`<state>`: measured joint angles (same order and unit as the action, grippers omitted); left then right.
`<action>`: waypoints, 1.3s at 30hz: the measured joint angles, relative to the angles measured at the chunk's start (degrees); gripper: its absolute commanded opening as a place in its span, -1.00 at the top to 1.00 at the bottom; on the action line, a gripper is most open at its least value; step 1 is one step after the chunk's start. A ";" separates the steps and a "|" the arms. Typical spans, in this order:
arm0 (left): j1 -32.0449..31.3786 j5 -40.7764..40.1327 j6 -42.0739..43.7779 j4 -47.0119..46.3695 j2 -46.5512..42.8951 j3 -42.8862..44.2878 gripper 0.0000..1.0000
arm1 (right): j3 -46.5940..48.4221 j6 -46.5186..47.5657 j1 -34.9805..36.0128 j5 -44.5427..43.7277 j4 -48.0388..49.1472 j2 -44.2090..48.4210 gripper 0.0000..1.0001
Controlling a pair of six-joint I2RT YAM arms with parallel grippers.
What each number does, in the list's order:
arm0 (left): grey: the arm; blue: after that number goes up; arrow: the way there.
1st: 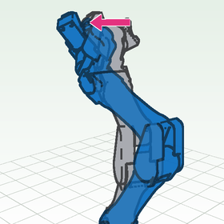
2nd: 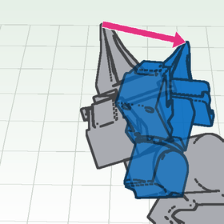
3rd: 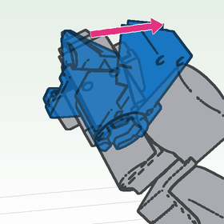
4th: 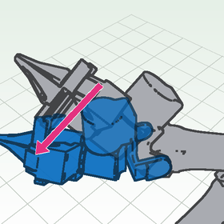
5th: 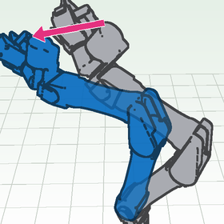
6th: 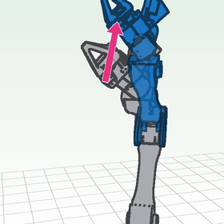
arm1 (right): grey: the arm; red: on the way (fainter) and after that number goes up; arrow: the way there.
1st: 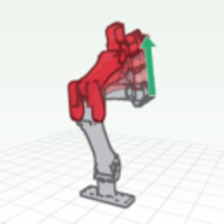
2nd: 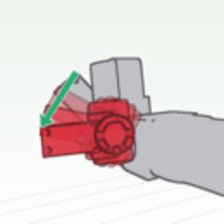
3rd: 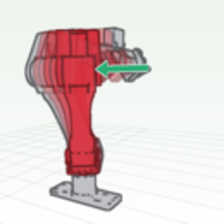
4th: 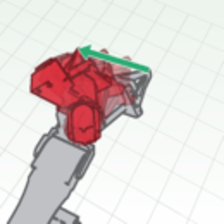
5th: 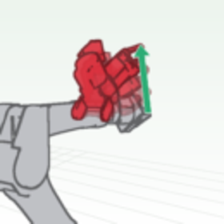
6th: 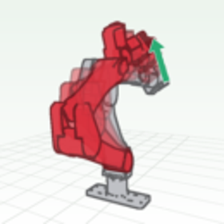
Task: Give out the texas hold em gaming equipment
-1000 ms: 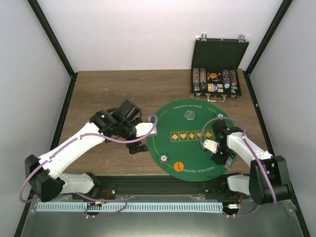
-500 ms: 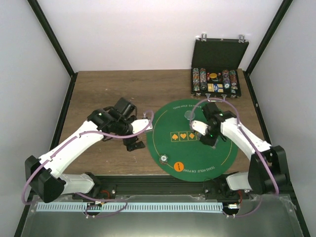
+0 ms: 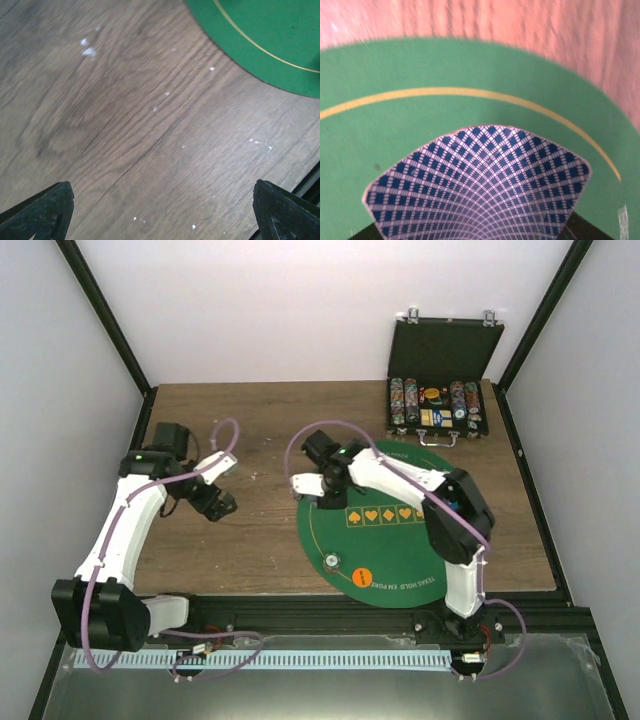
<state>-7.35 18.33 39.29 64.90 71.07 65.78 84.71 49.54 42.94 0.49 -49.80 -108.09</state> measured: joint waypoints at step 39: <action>12.41 8.26 2.80 2.80 3.87 0.98 -0.99 | 1.11 1.49 18.27 9.18 11.93 5.40 -1.00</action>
<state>5.06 26.59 42.09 67.70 74.94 66.76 85.82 51.03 61.21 9.67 -37.87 -102.69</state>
